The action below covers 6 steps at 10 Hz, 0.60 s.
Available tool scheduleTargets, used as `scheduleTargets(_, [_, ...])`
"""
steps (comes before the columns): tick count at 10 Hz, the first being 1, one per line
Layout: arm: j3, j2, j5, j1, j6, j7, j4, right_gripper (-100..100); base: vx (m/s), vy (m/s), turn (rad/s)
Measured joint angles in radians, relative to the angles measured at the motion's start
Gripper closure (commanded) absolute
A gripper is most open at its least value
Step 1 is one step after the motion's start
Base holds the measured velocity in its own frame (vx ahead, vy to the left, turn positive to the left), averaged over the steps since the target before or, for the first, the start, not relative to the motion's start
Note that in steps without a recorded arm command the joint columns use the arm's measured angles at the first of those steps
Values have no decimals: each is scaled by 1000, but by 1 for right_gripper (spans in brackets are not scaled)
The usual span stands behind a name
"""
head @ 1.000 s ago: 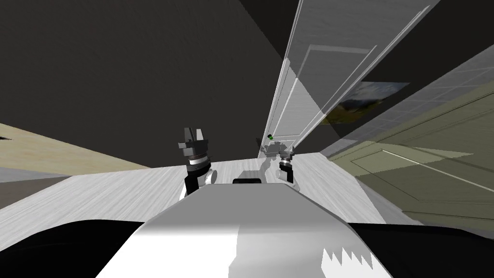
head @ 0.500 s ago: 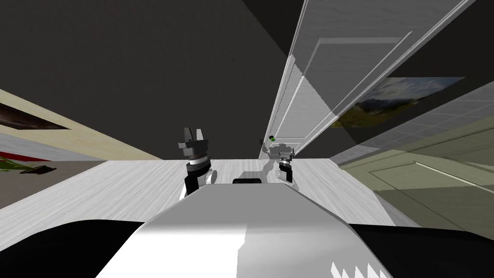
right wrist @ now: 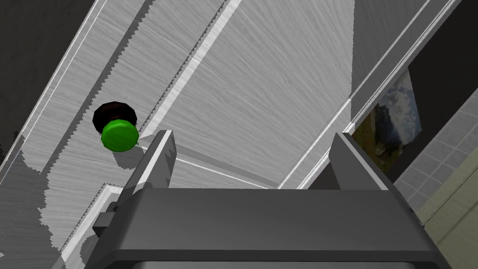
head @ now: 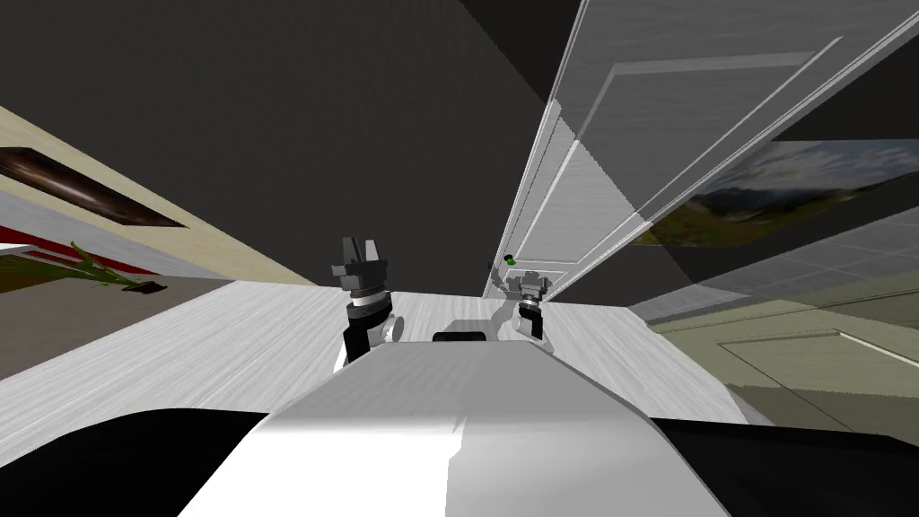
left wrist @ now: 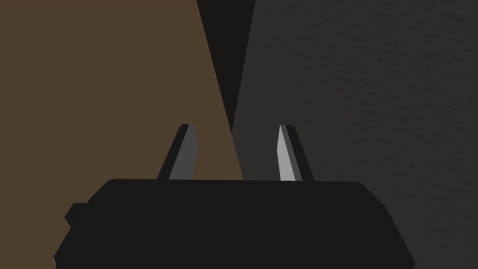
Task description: Pull the door open
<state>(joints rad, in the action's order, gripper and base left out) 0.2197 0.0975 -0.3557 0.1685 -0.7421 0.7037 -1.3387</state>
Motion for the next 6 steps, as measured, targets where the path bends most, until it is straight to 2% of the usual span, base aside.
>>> scheduleTargets(3, [14, -2, -24, -34, -12, 53, 76, -100, -6, -127, 198])
scheduleTargets(4, [18, -6, -32, -35, -12, 70, 86, -100, -21, -128, 206])
scheduleTargets(6, [24, -5, -44, -50, -19, 99, 124, -100, -19, -80, 101])
